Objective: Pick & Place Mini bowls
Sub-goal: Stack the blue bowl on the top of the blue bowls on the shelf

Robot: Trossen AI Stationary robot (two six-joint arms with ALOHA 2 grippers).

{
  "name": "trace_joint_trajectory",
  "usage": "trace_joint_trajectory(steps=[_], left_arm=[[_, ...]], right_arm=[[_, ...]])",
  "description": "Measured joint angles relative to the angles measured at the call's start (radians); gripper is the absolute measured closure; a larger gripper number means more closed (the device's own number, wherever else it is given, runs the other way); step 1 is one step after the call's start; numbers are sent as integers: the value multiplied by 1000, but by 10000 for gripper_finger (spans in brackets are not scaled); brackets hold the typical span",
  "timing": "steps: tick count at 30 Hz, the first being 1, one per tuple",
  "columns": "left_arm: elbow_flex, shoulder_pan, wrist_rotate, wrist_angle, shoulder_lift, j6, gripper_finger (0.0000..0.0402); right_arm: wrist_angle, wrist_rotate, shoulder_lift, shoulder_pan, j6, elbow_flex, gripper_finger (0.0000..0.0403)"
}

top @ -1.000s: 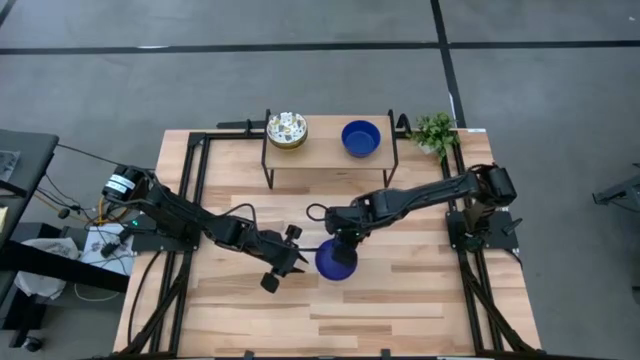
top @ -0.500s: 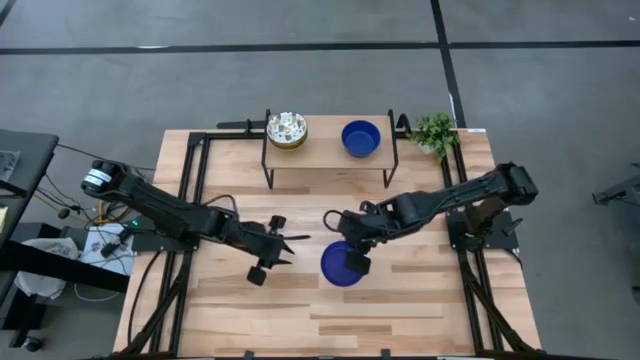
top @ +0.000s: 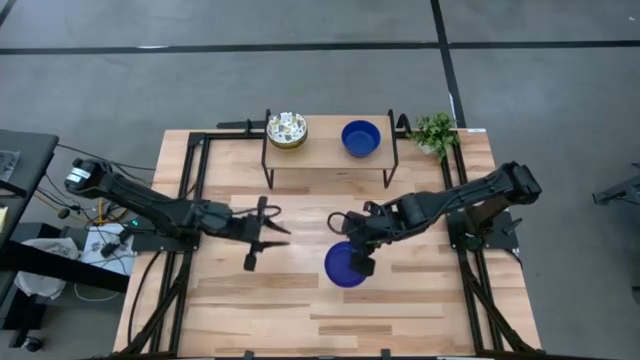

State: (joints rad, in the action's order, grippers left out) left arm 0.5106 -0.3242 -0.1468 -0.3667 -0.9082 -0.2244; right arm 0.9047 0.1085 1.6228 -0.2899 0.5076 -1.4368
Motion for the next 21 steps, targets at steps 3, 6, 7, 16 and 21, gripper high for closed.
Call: trace_joint_trajectory(steps=[3,6,7,16,21], left_arm=[[-5,25,-53,-24,4,9,286],[-5,58,-109,-27,-3,102,286],[-5,72,-118,-27,-8,129,286],[8,249,-2,-55,82,180,286],[8,334,178,-57,154,185,286]], right_arm=[[4,1,-25,25,-1,0,403],[13,2,-63,55,-15,0,403],[19,6,-78,66,-22,0,403],[37,27,-218,254,-92,0,403],[53,-2,-270,401,-172,0,403]])
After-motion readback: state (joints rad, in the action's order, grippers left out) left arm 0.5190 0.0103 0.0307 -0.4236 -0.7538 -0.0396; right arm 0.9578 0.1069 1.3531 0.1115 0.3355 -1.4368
